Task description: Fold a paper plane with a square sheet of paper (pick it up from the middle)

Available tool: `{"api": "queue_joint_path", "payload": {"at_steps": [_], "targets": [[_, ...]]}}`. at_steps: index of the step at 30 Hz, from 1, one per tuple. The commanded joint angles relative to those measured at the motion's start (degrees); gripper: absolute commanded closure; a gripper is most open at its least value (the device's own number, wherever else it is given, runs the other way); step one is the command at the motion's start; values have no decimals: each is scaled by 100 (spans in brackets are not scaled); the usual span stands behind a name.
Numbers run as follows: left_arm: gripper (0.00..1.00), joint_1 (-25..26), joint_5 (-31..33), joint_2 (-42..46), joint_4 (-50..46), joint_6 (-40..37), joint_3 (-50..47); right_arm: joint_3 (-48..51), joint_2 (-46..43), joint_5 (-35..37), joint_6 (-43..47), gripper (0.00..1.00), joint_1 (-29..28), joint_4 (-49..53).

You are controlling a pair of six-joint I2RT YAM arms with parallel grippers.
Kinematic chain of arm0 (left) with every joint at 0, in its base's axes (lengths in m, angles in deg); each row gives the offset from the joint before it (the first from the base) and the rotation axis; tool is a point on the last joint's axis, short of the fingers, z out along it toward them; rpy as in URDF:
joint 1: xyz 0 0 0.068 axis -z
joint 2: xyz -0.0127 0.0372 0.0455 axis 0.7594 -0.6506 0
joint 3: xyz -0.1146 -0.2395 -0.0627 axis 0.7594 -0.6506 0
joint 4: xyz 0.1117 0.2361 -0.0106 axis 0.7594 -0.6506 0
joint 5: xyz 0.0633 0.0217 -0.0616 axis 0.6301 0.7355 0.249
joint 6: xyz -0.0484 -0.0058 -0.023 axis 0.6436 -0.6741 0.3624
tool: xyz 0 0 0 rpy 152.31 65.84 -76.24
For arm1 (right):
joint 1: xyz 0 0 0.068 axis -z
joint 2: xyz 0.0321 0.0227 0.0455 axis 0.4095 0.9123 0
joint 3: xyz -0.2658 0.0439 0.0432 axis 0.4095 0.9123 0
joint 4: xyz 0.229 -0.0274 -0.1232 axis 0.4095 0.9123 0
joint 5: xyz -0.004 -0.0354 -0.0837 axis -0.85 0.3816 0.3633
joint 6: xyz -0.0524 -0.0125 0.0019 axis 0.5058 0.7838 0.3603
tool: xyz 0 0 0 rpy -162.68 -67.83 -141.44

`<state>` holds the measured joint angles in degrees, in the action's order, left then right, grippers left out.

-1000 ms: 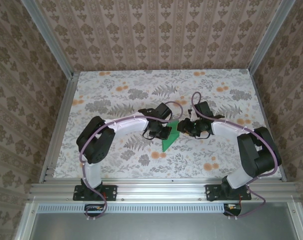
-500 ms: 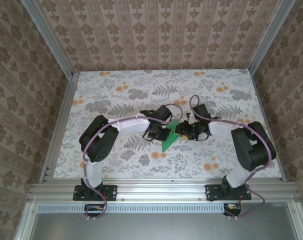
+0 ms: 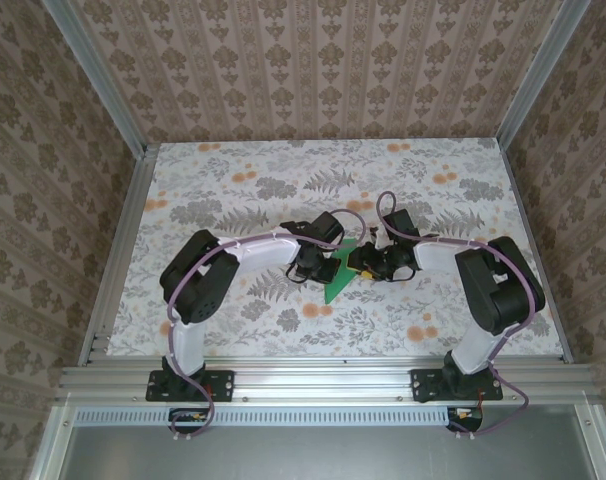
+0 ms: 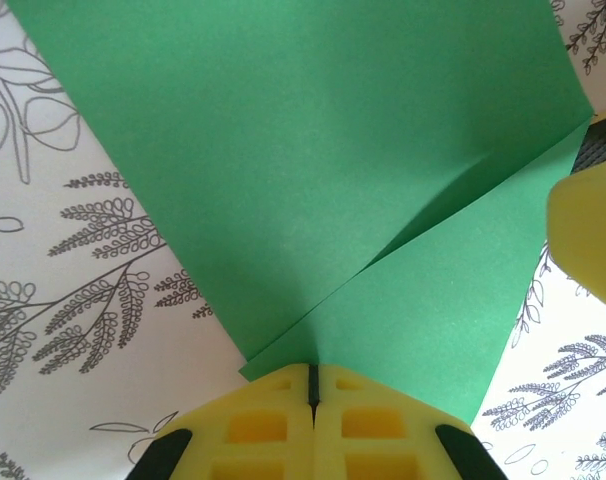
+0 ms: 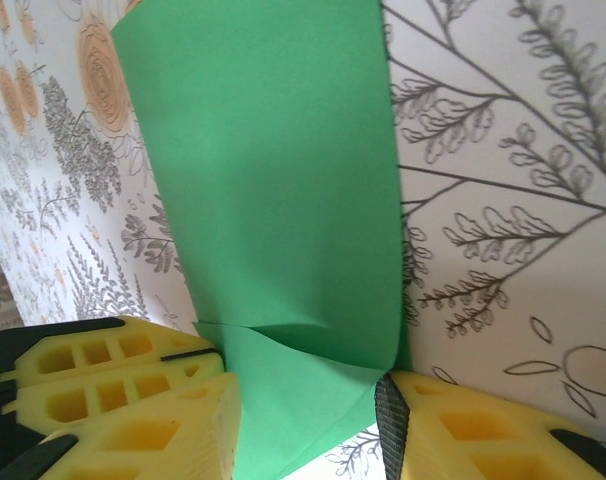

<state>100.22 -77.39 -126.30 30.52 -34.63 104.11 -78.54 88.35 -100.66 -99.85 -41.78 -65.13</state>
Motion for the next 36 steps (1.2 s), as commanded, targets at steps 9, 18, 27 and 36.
{"api": "queue_joint_path", "payload": {"at_steps": [9, 18, 27, 36], "targets": [[100, 30, -161, -7, 80, -208, -234, -274, 199, -469, 11, 65, 27, -203], [87, 42, -228, 831, 399, 63, -514, 30, -110, -475, -206, 88, 3, -317], [64, 853, 1129, 1834, 54, 145, -812, 837, -1122, 154, -1328, 95, -256, -718], [55, 1899, 2058, 1550, 133, 692, -958, 1502, -2209, 1444, -2531, 96, -929, -481]]}}
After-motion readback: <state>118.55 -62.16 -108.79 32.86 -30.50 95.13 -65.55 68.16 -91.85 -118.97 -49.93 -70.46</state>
